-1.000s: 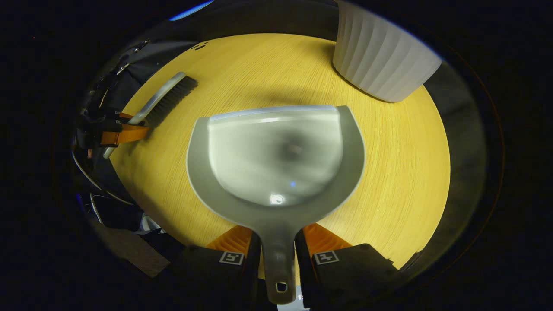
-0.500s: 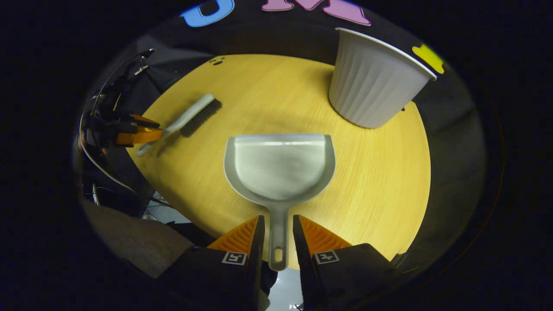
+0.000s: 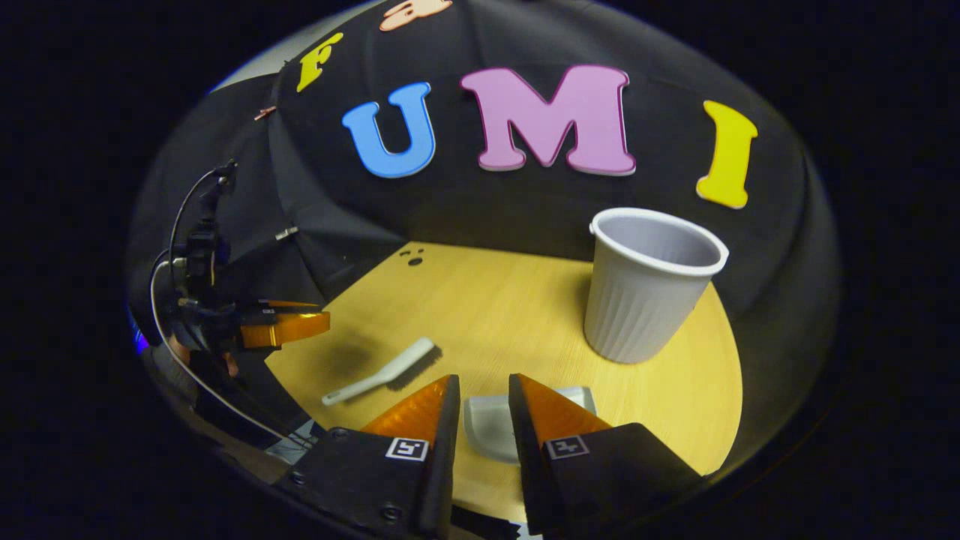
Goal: Pick up the small broom and dustpan from the desktop, sweep the trash into the dustpan with the broom, and then empty the trash into the garbage bin.
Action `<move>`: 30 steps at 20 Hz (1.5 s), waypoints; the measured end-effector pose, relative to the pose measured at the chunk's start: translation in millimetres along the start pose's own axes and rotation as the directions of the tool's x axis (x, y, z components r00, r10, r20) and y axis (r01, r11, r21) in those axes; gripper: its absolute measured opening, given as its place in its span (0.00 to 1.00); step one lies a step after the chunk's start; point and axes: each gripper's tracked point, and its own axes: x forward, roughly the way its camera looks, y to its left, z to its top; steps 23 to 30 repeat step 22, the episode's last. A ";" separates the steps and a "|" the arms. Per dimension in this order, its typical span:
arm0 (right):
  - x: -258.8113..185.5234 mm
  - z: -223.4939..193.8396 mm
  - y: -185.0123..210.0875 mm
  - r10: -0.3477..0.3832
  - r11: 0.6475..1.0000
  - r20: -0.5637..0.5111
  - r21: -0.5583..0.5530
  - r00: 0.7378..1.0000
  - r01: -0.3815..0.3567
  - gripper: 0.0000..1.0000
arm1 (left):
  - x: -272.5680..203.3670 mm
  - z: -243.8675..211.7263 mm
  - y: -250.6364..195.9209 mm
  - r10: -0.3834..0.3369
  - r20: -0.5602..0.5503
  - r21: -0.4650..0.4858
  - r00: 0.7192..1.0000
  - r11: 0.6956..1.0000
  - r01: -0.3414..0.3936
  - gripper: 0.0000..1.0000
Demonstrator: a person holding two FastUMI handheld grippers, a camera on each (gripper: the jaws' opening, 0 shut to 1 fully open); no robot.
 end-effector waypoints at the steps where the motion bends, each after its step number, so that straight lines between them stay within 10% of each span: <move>1: -3.0 11.4 1.9 -0.009 1.000 0.037 -0.015 0.999 0.009 0.42 | -8.6 9.9 -0.5 -0.002 0.050 0.007 0.999 1.000 0.002 0.35; 7: -18.4 49.2 28.4 -0.019 0.996 0.131 -0.086 0.991 0.031 0.42 | -47.2 37.4 -8.0 -0.028 0.195 0.062 0.980 0.998 0.016 0.39; 30: -11.4 43.5 5.9 0.107 0.985 0.106 -0.147 0.989 -0.091 0.43 | -48.5 40.0 -15.6 0.125 0.197 -0.028 0.972 0.992 -0.122 0.39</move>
